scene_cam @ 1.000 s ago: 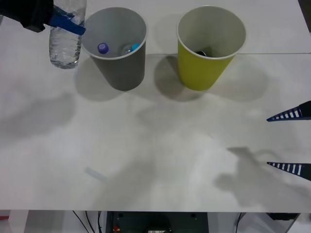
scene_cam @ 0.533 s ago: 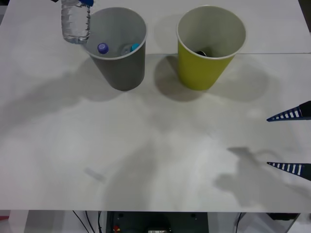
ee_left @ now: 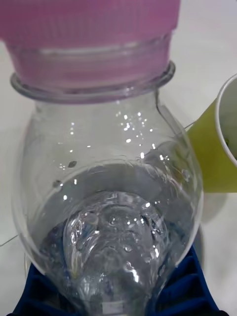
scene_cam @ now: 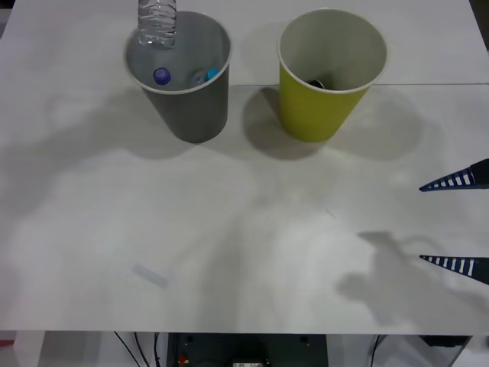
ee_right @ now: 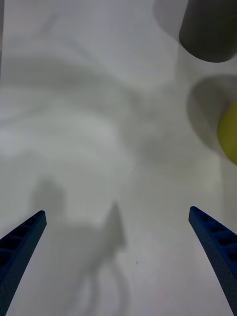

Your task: Put the can into the green bin and the plastic bottle into the gray bin

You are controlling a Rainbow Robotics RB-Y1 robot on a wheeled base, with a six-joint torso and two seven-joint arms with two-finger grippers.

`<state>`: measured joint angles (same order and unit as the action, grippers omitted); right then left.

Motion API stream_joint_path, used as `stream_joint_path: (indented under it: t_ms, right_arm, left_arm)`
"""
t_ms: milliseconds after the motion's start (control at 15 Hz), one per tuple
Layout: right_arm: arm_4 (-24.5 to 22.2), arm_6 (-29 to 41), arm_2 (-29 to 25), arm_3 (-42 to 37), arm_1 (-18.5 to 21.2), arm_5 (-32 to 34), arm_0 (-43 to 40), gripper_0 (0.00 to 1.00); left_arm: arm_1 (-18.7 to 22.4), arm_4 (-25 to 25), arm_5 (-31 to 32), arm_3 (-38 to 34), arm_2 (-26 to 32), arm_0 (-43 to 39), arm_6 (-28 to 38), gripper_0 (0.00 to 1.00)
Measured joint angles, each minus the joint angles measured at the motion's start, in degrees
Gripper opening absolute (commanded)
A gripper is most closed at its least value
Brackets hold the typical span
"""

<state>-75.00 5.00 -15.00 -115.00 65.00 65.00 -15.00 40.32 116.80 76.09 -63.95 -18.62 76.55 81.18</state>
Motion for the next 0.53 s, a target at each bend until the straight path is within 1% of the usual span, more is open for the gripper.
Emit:
stream_joint_path:
  t_ms: [67, 133, 200, 267, 533]
  right_arm:
    - [0.0, 0.0, 0.0, 0.0, 0.0, 0.0, 0.0, 1.00]
    - [0.0, 0.0, 0.0, 0.0, 0.0, 0.0, 0.0, 1.00]
    - [0.0, 0.0, 0.0, 0.0, 0.0, 0.0, 0.0, 1.00]
    - [0.0, 0.0, 0.0, 0.0, 0.0, 0.0, 0.0, 1.00]
    - [0.0, 0.0, 0.0, 0.0, 0.0, 0.0, 0.0, 1.00]
  left_arm:
    - [-0.5, 0.6, -0.2, 0.6, 0.0, 0.2, 0.0, 0.09]
    - [-0.7, 0.8, -0.4, 0.7, 0.0, 0.3, 0.0, 0.19]
    - [-0.7, 0.8, -0.4, 0.7, 0.0, 0.3, 0.0, 0.68]
    - [-0.7, 0.6, -0.4, 0.7, 0.0, 0.3, -0.1, 1.00]
    - [0.0, -0.7, 0.4, 0.7, 0.0, 0.2, -2.4, 1.00]
